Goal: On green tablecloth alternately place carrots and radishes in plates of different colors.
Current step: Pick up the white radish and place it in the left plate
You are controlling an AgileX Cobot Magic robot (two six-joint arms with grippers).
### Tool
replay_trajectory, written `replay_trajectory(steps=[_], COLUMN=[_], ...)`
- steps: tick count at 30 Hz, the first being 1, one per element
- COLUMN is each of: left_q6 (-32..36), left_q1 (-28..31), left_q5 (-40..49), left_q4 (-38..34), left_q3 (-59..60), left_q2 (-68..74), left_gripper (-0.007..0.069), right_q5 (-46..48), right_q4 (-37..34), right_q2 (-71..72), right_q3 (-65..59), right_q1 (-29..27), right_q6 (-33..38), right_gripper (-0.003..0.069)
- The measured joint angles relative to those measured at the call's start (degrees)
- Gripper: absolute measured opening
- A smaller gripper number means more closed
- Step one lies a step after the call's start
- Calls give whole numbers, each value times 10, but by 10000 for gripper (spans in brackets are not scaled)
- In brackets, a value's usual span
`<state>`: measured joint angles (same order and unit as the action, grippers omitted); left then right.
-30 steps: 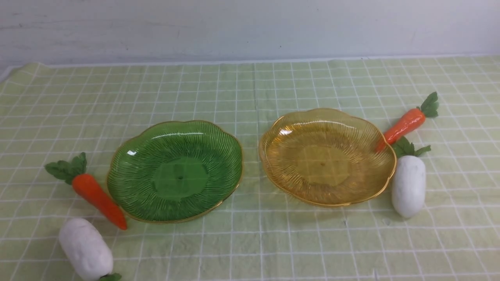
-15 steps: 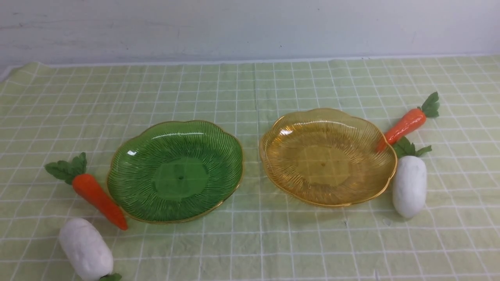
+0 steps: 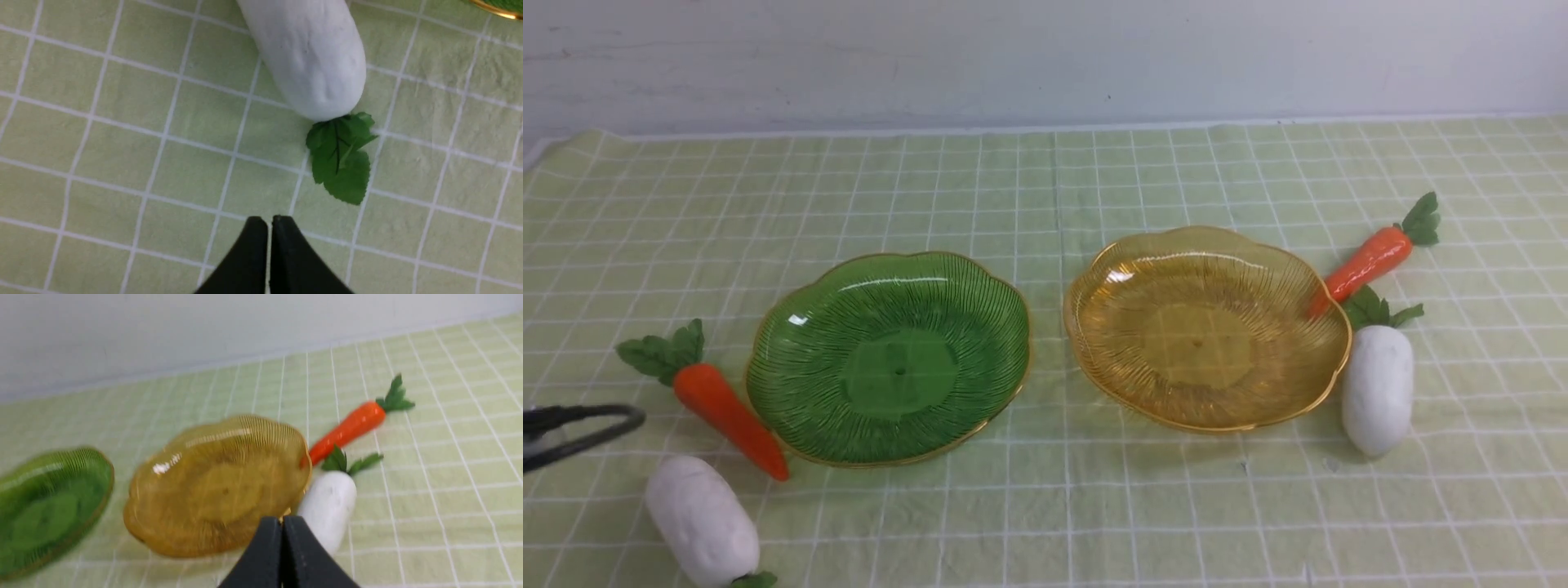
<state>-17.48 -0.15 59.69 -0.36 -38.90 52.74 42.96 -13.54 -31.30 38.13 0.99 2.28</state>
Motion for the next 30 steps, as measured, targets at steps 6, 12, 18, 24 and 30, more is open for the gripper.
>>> replay_trajectory(steps=[6, 12, 18, 24, 30], left_q6=[-8, -15, -55, -69, -69], left_q1=[0, 0, 0, 0, 0], left_q5=[-60, -142, -207, -249, -255], left_q4=[-8, -17, -19, -10, -8], left_q3=[-25, -33, -34, -34, -35], left_q2=[95, 180, 262, 342, 393], left_gripper=[83, 311, 542, 666, 626], right_q5=[28, 30, 30, 29, 28], right_q4=[-22, -81, -135, -172, -180], right_q2=[-72, -90, -90, -90, -90], right_q3=[28, 29, 30, 30, 30], right_q1=[0, 0, 0, 0, 0], right_q6=[38, 111, 140, 189, 202], right_gripper=[-15, -15, -15, -15, -15])
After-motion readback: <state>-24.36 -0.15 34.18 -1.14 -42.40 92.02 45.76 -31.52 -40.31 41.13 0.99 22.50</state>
